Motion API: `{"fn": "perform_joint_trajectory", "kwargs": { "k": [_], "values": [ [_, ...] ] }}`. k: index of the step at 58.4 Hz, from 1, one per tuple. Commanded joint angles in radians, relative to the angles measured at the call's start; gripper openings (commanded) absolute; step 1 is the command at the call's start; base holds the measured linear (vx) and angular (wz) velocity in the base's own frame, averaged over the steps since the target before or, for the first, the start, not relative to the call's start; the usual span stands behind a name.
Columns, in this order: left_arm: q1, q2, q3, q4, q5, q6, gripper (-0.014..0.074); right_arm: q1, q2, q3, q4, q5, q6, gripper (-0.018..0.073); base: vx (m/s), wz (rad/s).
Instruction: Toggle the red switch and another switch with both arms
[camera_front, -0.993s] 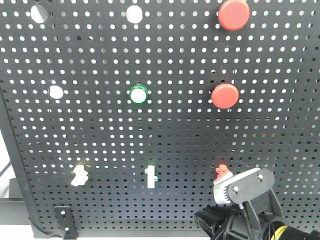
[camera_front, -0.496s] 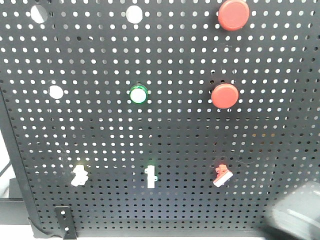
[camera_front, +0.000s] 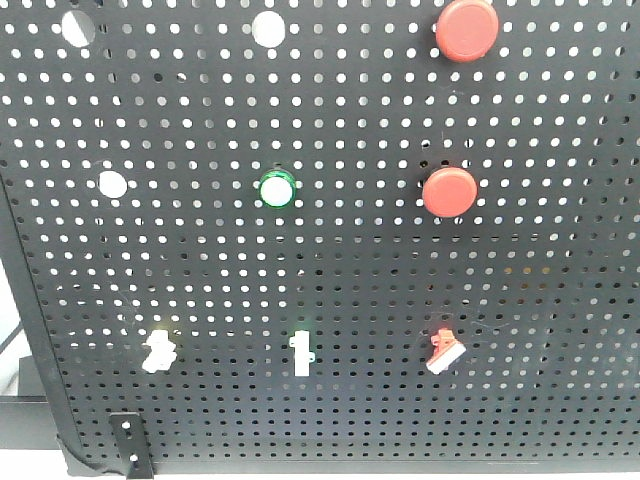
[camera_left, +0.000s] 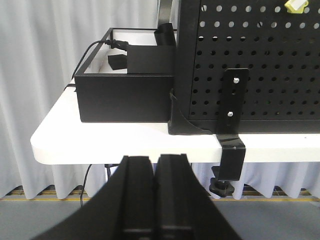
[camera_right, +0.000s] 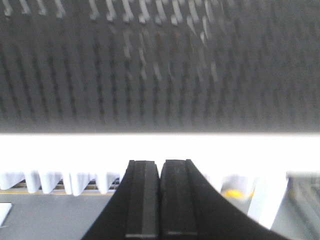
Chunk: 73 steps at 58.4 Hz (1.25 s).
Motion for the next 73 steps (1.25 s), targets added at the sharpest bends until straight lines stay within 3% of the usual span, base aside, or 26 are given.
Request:
{"fn": "perform_joint_trajectory", "kwargs": {
  "k": [1,7,25,73],
  "values": [
    [0.002,-0.019,0.017,-0.002,-0.086,-0.011,0.0002,-0.008,-0.069,0.008,0.078,-0.024,-0.107,-0.0006,0.0,0.0],
    [0.002,-0.019,0.017,-0.002,-0.085,-0.011,0.0002,-0.016,-0.091,0.009,0.092,-0.04,-0.202,-0.0006,0.0,0.0],
    [0.002,-0.019,0.017,-0.002,-0.085,-0.011,0.0002,-0.019,-0.093,0.009,0.126,-0.069,-0.139,-0.0006,0.0,0.0],
    [0.002,-0.019,0.017,-0.002,-0.085,-0.011,0.0002,-0.019,-0.093,0.009,0.126,-0.066,-0.139,-0.0006,0.0,0.0]
  ]
}}
